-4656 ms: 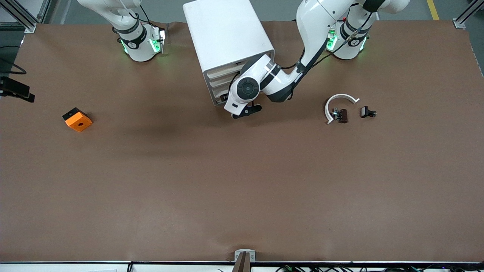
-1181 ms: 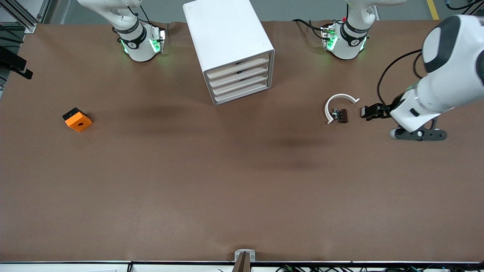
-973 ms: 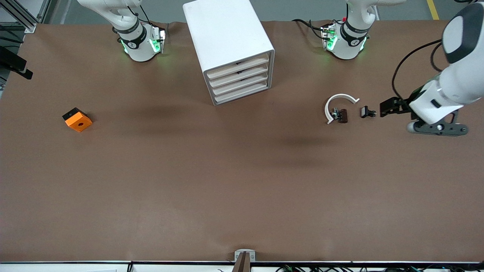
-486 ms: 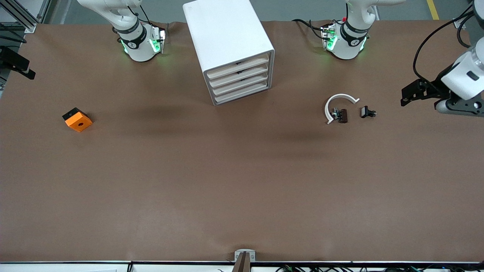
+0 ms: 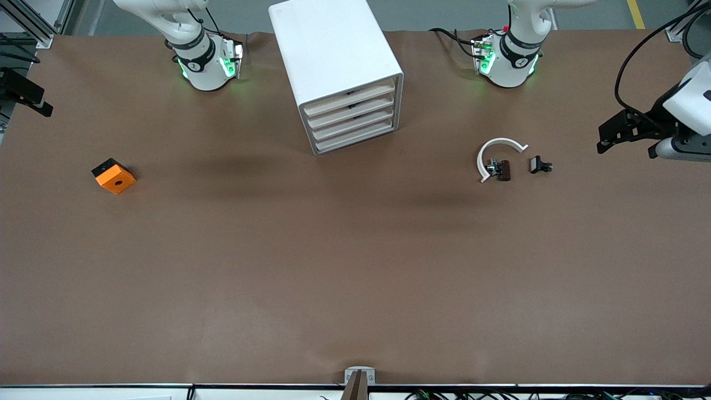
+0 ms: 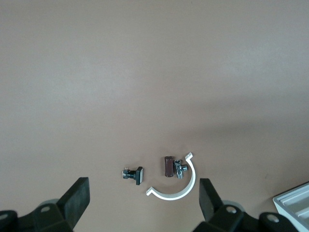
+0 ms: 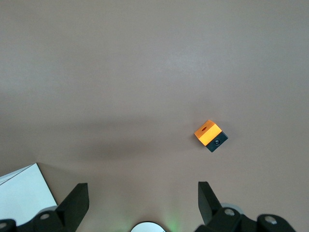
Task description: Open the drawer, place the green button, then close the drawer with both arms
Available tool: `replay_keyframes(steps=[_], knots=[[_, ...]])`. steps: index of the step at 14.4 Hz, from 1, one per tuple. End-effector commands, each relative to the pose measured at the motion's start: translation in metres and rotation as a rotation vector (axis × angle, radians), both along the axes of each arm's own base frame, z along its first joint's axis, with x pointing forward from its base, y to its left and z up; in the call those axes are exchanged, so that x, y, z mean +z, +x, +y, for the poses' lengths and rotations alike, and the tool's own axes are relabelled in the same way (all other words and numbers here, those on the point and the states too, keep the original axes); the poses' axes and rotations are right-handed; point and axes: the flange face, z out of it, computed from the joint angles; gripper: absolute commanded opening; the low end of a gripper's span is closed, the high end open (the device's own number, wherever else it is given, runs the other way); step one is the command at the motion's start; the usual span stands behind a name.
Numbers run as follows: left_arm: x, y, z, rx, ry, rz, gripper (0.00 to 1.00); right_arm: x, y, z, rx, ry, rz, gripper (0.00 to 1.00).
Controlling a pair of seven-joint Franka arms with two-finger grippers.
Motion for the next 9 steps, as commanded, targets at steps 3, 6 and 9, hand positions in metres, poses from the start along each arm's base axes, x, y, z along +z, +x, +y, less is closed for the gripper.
replay_keyframes(steps=[3,6,9], knots=[[0.0029,0.0089,0.0005,0.045,-0.004,-0.015,1.0,0.0043,-0.0067,0.0028,-0.008,0.011,-0.017,1.0],[0.0038,0.0068,-0.0029,0.038,-0.003,-0.009,1.0,0.0043,-0.0066,0.0038,-0.005,0.012,-0.017,1.0],[0.0061,0.0055,0.0024,0.048,-0.003,-0.011,1.0,0.0047,-0.006,0.0045,-0.003,0.012,-0.022,1.0]])
